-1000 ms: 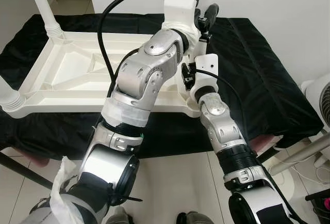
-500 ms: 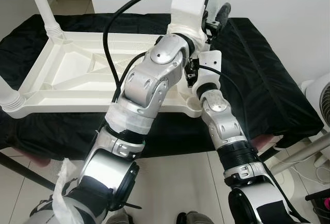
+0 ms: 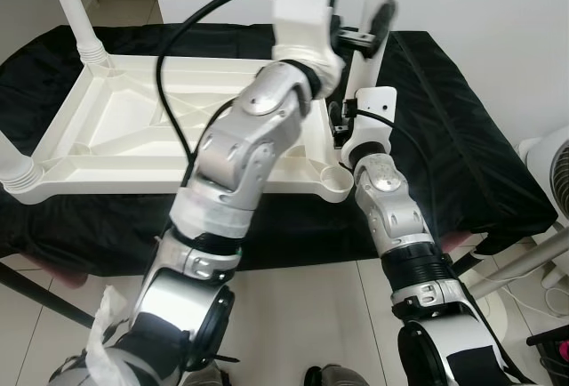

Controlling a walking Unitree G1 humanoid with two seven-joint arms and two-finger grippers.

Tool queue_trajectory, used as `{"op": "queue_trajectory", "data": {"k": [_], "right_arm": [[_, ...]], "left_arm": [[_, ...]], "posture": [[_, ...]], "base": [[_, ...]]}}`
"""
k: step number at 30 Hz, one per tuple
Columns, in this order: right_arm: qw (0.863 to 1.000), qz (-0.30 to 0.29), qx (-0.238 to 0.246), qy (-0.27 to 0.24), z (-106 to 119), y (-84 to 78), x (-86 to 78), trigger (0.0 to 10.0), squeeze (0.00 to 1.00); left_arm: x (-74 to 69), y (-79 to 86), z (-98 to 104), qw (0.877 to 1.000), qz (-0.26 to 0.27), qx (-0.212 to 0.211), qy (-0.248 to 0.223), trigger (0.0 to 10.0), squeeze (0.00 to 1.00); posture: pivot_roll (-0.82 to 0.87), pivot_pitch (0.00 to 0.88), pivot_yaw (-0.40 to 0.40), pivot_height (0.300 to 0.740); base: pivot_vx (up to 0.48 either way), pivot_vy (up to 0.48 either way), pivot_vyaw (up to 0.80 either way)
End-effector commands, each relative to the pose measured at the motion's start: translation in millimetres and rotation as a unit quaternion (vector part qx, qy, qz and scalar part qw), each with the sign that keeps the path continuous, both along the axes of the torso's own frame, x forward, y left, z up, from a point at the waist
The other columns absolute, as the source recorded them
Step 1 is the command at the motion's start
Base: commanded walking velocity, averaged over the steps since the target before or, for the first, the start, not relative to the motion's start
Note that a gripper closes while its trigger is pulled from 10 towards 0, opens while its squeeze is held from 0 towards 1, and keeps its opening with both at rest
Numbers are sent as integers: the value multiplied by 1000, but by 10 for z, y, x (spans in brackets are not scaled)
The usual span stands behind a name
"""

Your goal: Building children table

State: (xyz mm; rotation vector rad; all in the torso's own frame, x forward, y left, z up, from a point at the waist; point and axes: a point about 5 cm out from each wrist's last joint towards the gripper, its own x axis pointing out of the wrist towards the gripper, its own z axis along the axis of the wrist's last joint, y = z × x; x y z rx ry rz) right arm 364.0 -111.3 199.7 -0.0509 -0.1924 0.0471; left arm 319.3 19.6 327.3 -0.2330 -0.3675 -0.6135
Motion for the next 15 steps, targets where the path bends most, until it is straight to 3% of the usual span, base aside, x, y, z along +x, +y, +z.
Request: {"op": "queue_trajectory", "data": {"k": [1, 5, 8, 15], "right_arm": [[1000, -14, 7, 5, -48, -74, -11, 10000, 0], [1000, -17, 6, 6, -58, -103, -17, 10000, 0], [1000, -24, 9, 0, -73, -200, -48, 10000, 0], [999, -17, 27, -15, -65, -248, -103, 10000, 0]], "left_arm": [[-88, -18, 8, 996, -82, 15, -36, 10000, 0], [-96, 14, -29, 996, -84, 20, -35, 10000, 0], [-75, 210, -263, 993, -49, 94, -49, 10000, 0], [-22, 374, -446, 993, -28, 109, -28, 10000, 0]], "posture": [[-38, 40, 27, 740], [-35, 44, 26, 740], [-34, 57, 20, 740], [-33, 61, 18, 740]], "base": [[0, 0, 0], [0, 0, 0], [0, 0, 0], [0, 0, 0]]}}
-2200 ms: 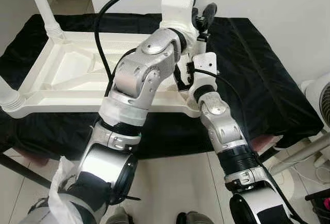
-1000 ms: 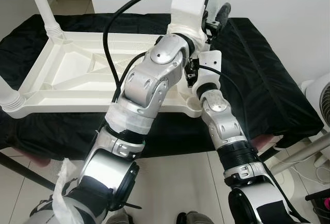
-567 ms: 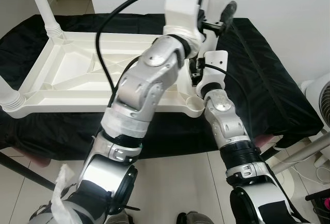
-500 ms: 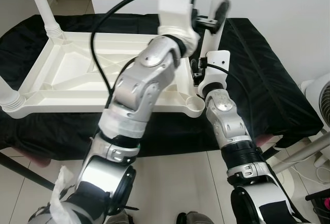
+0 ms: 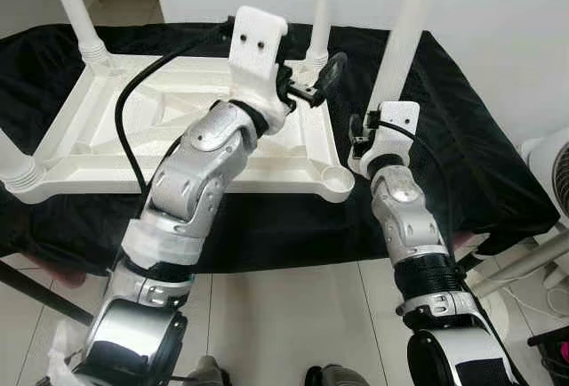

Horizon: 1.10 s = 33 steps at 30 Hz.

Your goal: Building children table

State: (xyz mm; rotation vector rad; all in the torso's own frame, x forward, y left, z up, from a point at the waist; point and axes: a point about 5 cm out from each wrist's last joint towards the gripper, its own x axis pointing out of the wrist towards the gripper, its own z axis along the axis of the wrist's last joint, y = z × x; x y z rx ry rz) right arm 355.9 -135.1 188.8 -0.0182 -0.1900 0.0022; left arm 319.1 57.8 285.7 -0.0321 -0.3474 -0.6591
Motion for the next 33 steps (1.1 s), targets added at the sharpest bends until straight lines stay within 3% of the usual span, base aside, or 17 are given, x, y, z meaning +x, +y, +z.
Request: {"op": "queue_trajectory", "data": {"k": [1, 5, 7, 16, 19, 24, 33], "right_arm": [[1000, 11, 8, -26, 48, -21, -51, 10000, 0], [999, 28, 6, -39, 53, -32, -95, 10000, 0], [997, 53, -3, -49, 46, -32, -136, 10000, 0], [994, 95, -22, -58, -11, -44, -173, 10000, 0], [993, 101, -25, -58, -21, -39, -174, 10000, 0], [988, 137, -40, -51, -117, 5, -170, 10000, 0], [983, 172, -44, -41, -193, 72, -161, 10000, 0]], "left_arm": [[-36, 10, -112, 1000, -19, 16, -2, 10000, 0], [-67, 14, -251, 1000, -14, 27, 2, 10000, 0], [-111, 5, -434, 998, -15, 52, 14, 10000, 0], [-291, -7, -898, 989, -70, 122, 47, 10000, 0], [-311, -6, -934, 987, -78, 131, 50, 10000, 0], [-459, -22, -1039, 975, -149, 145, 78, 10000, 0], [-558, -36, -1060, 967, -188, 149, 89, 10000, 0]], "posture": [[-33, 61, 18, 740], [-33, 61, 18, 740], [-37, 58, 20, 740], [-34, 57, 19, 740], [-34, 57, 19, 740], [-31, 50, 18, 740], [-27, 55, 16, 740]], "base": [[0, 0, 0], [0, 0, 0], [0, 0, 0], [0, 0, 0], [0, 0, 0], [0, 0, 0], [0, 0, 0]]}}
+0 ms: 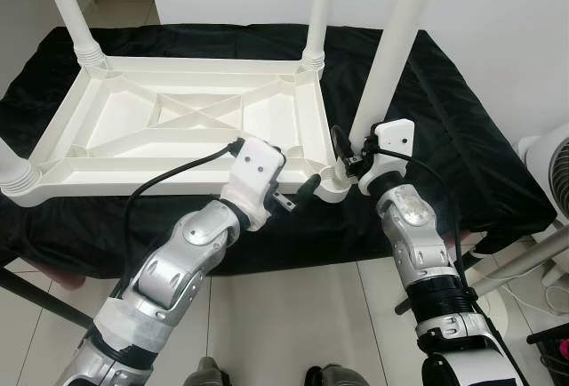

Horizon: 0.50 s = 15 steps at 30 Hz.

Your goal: Building children table

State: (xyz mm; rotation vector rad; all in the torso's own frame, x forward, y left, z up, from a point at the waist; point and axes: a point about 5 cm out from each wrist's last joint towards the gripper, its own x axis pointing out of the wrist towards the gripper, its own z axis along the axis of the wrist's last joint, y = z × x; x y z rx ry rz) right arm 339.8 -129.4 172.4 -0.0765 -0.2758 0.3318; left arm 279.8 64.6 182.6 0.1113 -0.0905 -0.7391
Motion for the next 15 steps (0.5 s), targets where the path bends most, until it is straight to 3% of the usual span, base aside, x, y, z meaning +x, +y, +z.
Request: {"op": "queue_trajectory", "data": {"k": [1, 15], "right_arm": [[999, 30, -8, 10, -71, 61, 25, 10000, 0], [994, 84, -41, 61, -294, 167, 145, 10000, 0]], "left_arm": [[-213, -106, -41, 983, -181, 28, 23, 10000, 0], [-297, -87, -64, 981, -187, 45, 34, 10000, 0]], "posture": [[-25, 59, 15, 740], [-4, 62, 0, 740]], "base": [[0, 0, 0], [0, 0, 0]]}}
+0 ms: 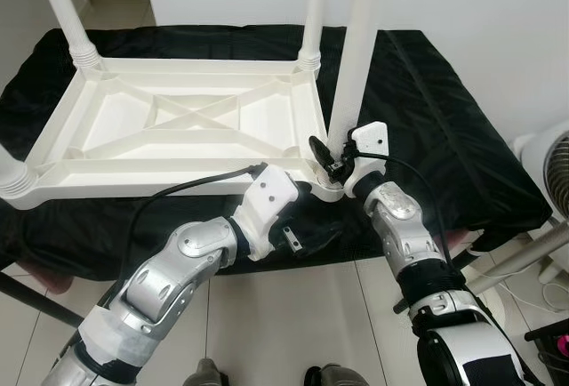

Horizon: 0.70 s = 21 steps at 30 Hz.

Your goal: Building children table

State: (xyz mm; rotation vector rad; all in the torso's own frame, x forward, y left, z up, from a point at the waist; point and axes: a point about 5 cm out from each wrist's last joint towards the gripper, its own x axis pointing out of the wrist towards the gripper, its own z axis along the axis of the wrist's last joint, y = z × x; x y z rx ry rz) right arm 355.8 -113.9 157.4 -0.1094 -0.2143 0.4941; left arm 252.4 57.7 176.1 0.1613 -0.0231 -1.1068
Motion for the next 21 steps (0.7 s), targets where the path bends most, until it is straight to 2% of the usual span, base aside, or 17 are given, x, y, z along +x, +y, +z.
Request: {"op": "queue_trajectory", "data": {"k": [1, 3, 7, 9, 11, 14, 15, 19, 21], "right_arm": [[999, 15, -22, 32, -159, 25, -16, 10000, 0], [999, 15, -22, 32, -159, 25, -16, 10000, 0], [997, 44, -66, 24, -217, 44, -39, 10000, 0], [997, 44, -66, 24, -217, 44, -39, 10000, 0], [993, 63, -100, 19, -285, 29, -93, 10000, 0], [993, 63, -100, 19, -285, 29, -93, 10000, 0], [990, 76, -119, 27, -376, -15, -143, 10000, 0], [989, 78, -119, 38, -428, -48, -163, 10000, 0], [992, 69, -98, 49, -445, -86, -155, 10000, 0]], "left_arm": [[-29, -20, 4, 1000, -7, 3, 6, 10000, 0], [-29, -20, 4, 1000, -7, 3, 6, 10000, 0], [-42, -4, 15, 1000, -15, 6, 7, 10000, 0], [-42, -4, 15, 1000, -15, 6, 7, 10000, 0], [-38, 15, 15, 1000, -17, 8, 7, 10000, 0], [-38, 15, 15, 1000, -17, 8, 7, 10000, 0], [-39, 21, 17, 1000, -17, 9, 8, 10000, 0], [-42, 24, 20, 1000, -19, 10, 8, 10000, 0], [-40, 26, 25, 1000, -19, 11, 8, 10000, 0]], "posture": [[-2, 62, -2, 740], [-2, 62, -2, 740], [0, 67, -4, 740], [0, 67, -4, 740], [-1, 68, -2, 740], [-1, 68, -2, 740], [-4, 69, 3, 740], [-4, 70, 4, 740], [-5, 70, 6, 740]], "base": [[0, 0, 0], [0, 0, 0], [0, 0, 0], [0, 0, 0], [0, 0, 0], [0, 0, 0], [0, 0, 0], [0, 0, 0], [0, 0, 0]]}}
